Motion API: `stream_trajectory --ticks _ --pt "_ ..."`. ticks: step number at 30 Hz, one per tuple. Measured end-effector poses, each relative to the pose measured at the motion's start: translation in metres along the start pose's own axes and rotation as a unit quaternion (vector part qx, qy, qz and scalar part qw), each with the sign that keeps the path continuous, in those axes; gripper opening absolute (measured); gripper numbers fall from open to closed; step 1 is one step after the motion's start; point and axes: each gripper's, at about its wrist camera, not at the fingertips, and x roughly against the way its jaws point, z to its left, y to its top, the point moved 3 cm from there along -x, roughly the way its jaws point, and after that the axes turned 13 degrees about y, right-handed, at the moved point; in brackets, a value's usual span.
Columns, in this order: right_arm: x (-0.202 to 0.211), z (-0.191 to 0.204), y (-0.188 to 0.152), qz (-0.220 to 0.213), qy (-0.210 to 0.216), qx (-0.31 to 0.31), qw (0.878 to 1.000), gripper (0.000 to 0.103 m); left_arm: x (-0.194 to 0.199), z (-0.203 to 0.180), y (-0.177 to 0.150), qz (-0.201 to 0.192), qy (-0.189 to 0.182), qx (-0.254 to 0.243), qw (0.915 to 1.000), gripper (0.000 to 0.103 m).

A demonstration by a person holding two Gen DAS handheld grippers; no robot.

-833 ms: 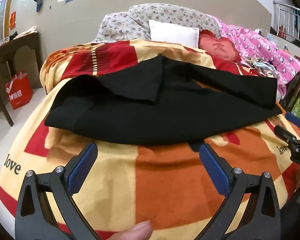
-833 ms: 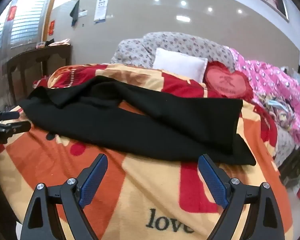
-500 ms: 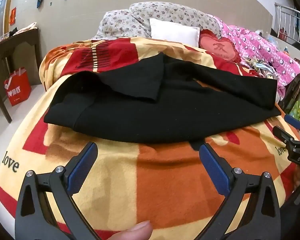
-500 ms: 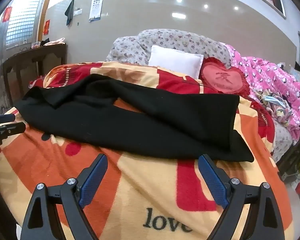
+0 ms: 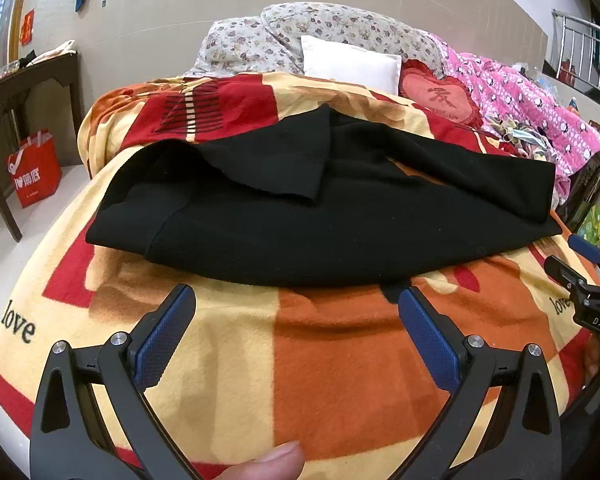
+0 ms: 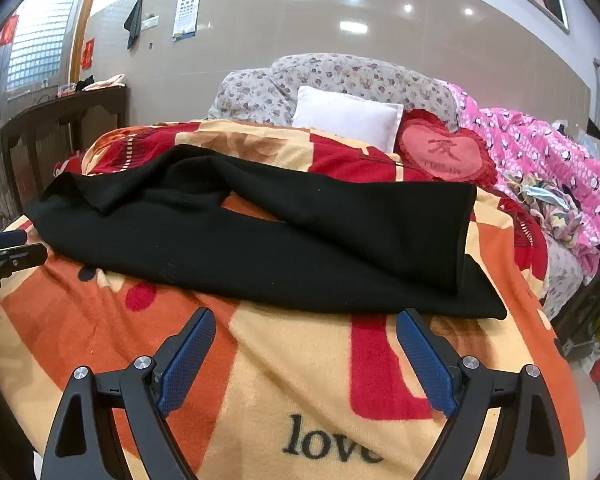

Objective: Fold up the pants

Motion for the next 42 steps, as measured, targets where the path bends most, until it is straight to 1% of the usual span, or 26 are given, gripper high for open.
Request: stream_trajectory --ticks 19,42 --pt "-0.0016 0.0027 -0.0015 0.004 -0.016 0.006 1.0 0.091 -0.0014 -0.0001 -0.0004 0.004 0.0 0.005 1.0 0.102" --pt "0.0002 0.0022 -0.0006 0.006 -0.019 0.007 1.0 0.091 -0.0002 -0.0008 -0.0006 0.005 -0.001 0.006 1.0 0.102"
